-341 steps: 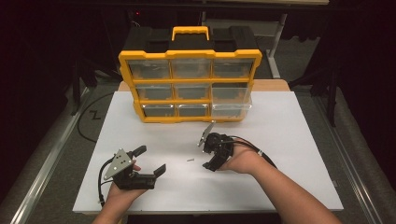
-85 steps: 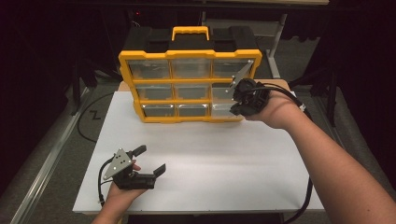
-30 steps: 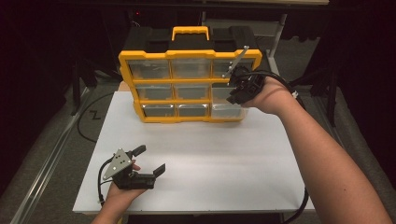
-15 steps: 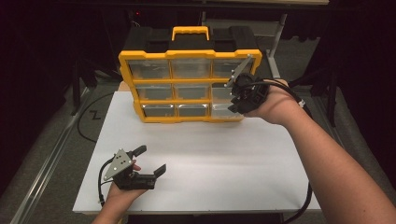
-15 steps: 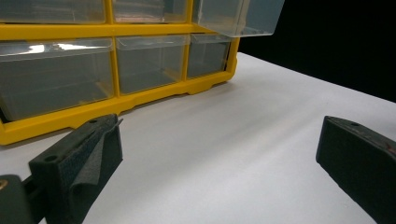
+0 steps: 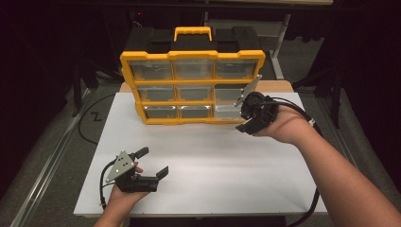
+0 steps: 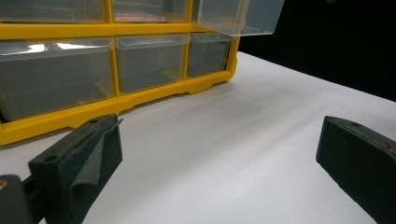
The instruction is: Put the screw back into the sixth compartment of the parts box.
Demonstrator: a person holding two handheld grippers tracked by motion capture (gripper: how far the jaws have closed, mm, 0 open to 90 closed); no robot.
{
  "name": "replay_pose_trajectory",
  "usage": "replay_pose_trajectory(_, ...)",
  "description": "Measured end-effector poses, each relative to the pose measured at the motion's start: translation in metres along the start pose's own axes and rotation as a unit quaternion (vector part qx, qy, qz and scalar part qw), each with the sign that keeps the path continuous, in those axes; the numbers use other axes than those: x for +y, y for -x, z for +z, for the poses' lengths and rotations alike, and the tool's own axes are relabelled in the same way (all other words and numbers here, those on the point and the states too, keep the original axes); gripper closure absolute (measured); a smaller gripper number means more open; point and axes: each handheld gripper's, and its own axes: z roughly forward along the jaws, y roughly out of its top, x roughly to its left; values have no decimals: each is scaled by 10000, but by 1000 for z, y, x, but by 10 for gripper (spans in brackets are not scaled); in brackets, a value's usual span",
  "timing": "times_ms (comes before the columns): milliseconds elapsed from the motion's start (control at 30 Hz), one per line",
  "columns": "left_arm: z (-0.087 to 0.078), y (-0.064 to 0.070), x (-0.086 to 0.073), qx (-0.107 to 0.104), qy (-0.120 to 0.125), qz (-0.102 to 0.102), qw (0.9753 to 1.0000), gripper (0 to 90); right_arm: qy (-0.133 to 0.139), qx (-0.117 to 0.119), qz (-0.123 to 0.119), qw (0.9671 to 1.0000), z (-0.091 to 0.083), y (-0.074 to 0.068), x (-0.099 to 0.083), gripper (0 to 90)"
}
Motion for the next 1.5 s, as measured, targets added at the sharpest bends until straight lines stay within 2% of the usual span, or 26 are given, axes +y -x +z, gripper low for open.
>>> replay_pose_trajectory(300, 0, 0, 0, 6, -42, 45, 10000, 9, -69, 123, 137, 9998, 22, -11, -20, 455)
replay_pose_trajectory(400, 0, 0, 0, 10, -39, 47, 10000, 9, -71, 153, 87, 9998, 34, -15, -28, 415)
replay_pose_trajectory(633, 0, 0, 0, 16, -43, 54, 10000, 9, -256, 257, 176, 9992, 55, -26, -37, 359)
replay_pose_trajectory(833, 0, 0, 0, 16, -44, 51, 10000, 9, -226, 303, 141, 9992, 73, -33, -44, 291)
replay_pose_trajectory(1033, 0, 0, 0, 10, -50, 51, 10000, 9, -289, 190, 229, 9991, 91, -43, -52, 176)
replay_pose_trajectory(1233, 1, 0, -1, 6, -59, 34, 10000, 8, -213, 135, 381, 9990, 110, -52, -64, 85)
replay_pose_trajectory(1267, 1, 0, -1, 10, -60, 24, 10000, 8, -191, 114, 347, 9992, 113, -52, -66, 76)
replay_pose_trajectory(1500, 2, -1, -2, 16, -104, 18, 9999, 8, 165, -112, 705, 9973, 127, -59, -77, 40)
